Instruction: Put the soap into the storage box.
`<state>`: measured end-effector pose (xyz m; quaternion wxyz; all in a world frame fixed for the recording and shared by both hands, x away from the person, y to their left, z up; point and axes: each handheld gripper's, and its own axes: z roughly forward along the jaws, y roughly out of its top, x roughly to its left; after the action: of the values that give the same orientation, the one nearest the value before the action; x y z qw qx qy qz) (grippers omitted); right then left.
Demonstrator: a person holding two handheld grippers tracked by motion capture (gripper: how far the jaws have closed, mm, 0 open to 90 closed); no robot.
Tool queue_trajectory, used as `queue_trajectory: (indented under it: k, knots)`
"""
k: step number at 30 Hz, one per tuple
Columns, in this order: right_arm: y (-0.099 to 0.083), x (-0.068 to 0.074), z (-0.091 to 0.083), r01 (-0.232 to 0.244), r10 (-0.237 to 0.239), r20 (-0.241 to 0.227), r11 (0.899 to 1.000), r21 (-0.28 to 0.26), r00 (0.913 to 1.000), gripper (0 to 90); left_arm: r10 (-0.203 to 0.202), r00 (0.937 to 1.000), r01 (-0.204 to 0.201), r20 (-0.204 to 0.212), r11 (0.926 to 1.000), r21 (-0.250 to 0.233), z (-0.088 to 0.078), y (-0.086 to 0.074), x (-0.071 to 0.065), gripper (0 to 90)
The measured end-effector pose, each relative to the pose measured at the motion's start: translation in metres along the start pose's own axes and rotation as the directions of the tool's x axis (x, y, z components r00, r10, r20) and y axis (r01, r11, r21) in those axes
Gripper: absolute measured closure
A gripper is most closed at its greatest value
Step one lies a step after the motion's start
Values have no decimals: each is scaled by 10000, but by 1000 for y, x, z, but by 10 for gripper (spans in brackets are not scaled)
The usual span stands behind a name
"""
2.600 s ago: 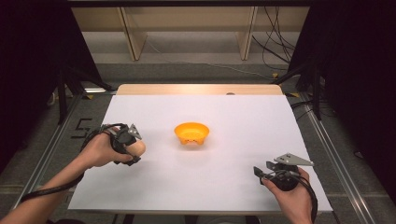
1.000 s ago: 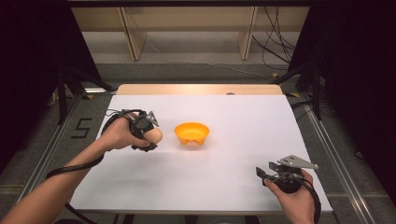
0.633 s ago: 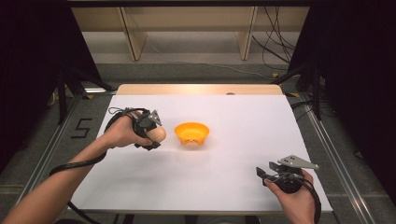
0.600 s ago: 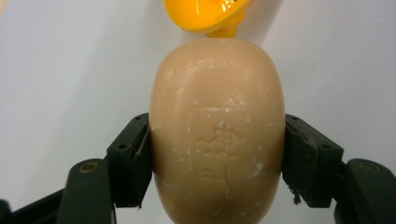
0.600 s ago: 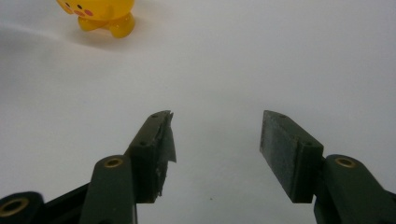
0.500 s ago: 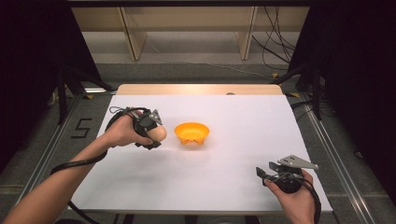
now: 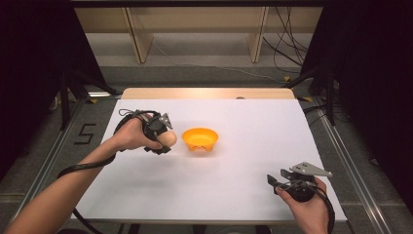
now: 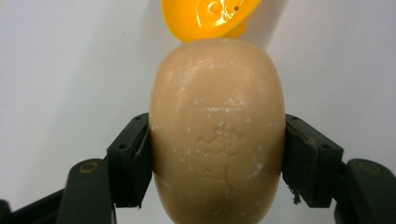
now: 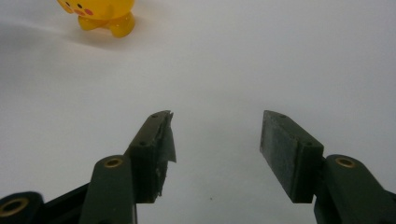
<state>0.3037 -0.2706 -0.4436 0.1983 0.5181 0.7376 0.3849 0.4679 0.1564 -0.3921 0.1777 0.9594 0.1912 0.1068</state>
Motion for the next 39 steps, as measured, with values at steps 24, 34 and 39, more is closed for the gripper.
queue_trajectory:
  k: [24,34,39]
  knots:
    - [0,3,-3,-372,373,-140,9993,71,9992,439,357,9994,-357,-19,9994,36,5,19,9,323]
    - [0,3,-2,-385,385,-27,9992,92,9993,440,341,9994,-341,-17,9994,-45,5,27,11,324]
    - [0,2,-3,-343,344,-68,9994,76,9994,440,409,9992,-409,-15,9990,-151,6,32,11,324]
